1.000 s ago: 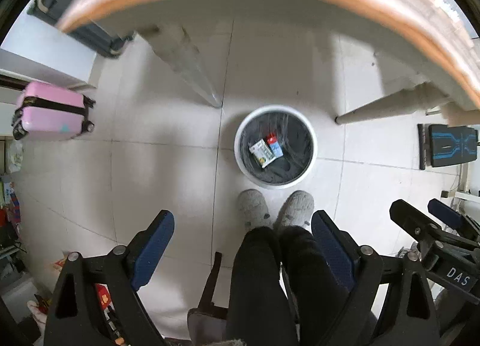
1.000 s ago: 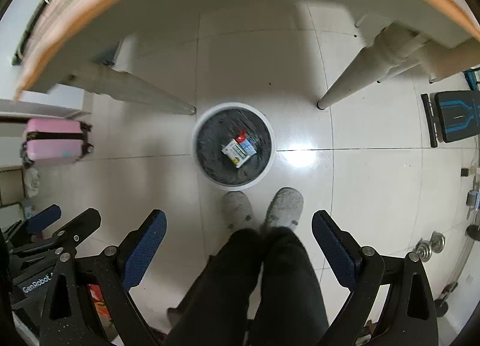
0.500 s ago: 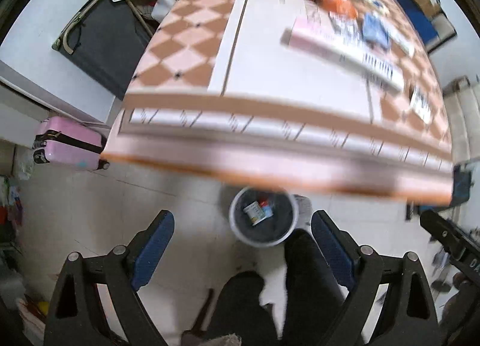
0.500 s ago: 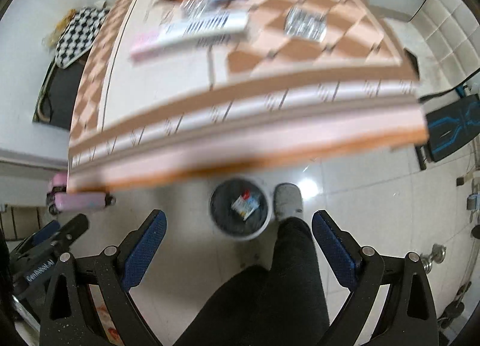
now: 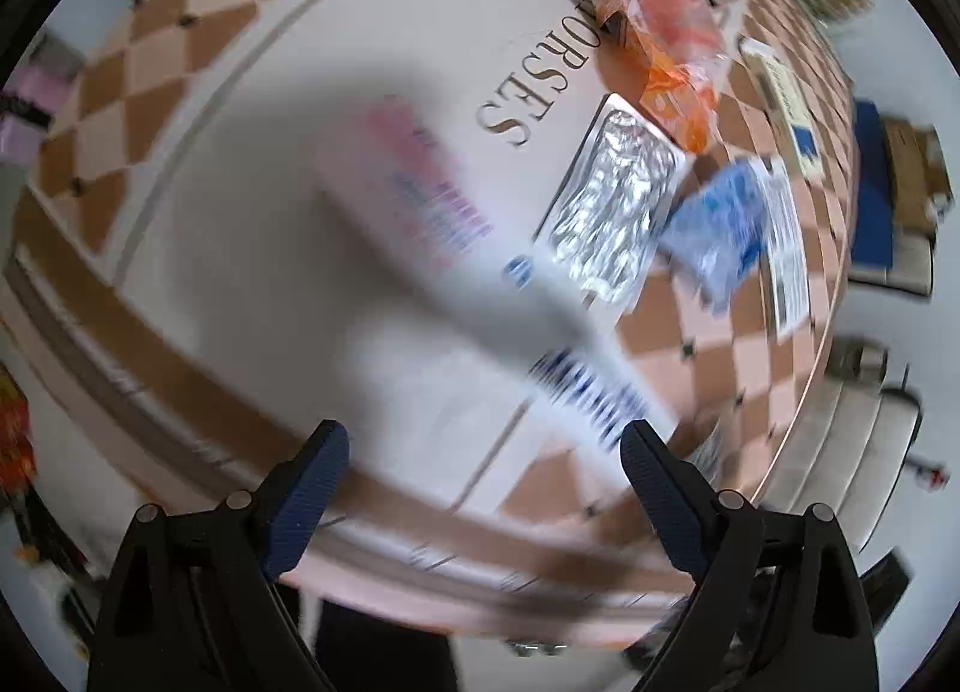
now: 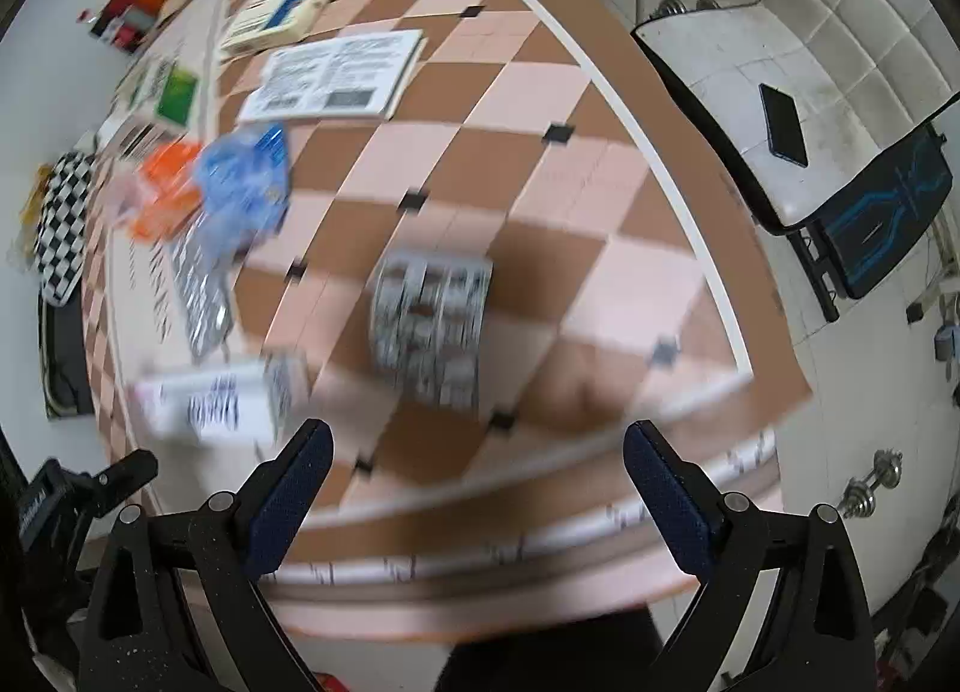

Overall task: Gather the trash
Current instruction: 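Grasp the silver blister pack with right tool while left tool grasps Dental Doctor box, then carry both items over the trash bin and open both tools to drop them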

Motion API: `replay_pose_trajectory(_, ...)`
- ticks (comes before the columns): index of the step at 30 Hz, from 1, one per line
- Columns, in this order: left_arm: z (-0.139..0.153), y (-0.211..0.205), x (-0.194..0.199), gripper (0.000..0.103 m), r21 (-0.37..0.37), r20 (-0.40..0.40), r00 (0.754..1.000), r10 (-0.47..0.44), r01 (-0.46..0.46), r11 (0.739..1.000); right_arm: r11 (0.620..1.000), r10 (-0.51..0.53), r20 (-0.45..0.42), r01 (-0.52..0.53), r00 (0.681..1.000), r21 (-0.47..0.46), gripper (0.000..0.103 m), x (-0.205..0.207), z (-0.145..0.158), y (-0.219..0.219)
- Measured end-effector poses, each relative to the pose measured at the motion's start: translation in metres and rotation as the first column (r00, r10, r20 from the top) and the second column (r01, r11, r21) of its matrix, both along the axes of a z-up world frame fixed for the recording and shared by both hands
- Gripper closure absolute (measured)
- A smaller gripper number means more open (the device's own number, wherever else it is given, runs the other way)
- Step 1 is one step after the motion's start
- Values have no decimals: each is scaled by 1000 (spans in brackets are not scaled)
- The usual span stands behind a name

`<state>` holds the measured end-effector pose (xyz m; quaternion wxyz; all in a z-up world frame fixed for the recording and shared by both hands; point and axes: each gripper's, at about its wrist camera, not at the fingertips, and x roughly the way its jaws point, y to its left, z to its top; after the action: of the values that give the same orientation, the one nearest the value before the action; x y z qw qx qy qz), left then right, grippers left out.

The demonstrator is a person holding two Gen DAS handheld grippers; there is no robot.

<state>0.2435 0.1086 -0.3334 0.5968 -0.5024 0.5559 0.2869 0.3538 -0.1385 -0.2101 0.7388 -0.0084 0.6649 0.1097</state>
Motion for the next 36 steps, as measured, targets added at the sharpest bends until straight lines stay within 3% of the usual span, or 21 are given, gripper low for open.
replay_pose_trajectory(5,-22,16,21,13,-44,-55,993,105,-107,993,999,-35,-55,35,998,0,4,34,-24,14)
replay_pose_trajectory(8,-30,20,28,31,-26,-117,986,118,-122,992,999,-47,-81,48,996,3,4,43,-33,25)
replay_pose_trajectory(10,-34,19,29,41,2,-148,983,107,-108,994,998,-66,-99,67,993,11,5,46,-40,32)
replay_pose_trajectory(13,-33,16,31,42,34,-163,985,61,-56,998,997,-77,-107,77,991,-9,6,49,-48,43)
replay_pose_trajectory(15,-28,13,36,45,90,-192,981,-33,51,995,997,-65,-88,62,994,-35,7,48,-49,49)
replay_pose_trajectory(18,-18,7,37,49,199,-262,943,-207,262,944,996,-35,-66,30,997,-81,15,45,-50,58)
replay_pose_trajectory(19,-17,2,36,49,230,-302,912,-277,352,907,995,-20,-51,15,999,-102,18,42,-49,59)
replay_pose_trajectory(22,-21,-2,28,50,248,-360,862,-356,457,854,988,0,2,0,1000,-151,36,29,-45,61)
replay_pose_trajectory(24,-30,-1,23,50,221,-356,869,-345,437,872,985,11,28,-6,1000,-171,42,23,-44,60)
replay_pose_trajectory(28,-31,-2,16,51,231,-339,886,-316,404,885,978,58,49,-47,997,-201,44,13,-45,66)
replay_pose_trajectory(36,-11,-22,17,54,312,-337,878,-340,445,839,985,67,50,-58,996,-164,45,2,-44,62)
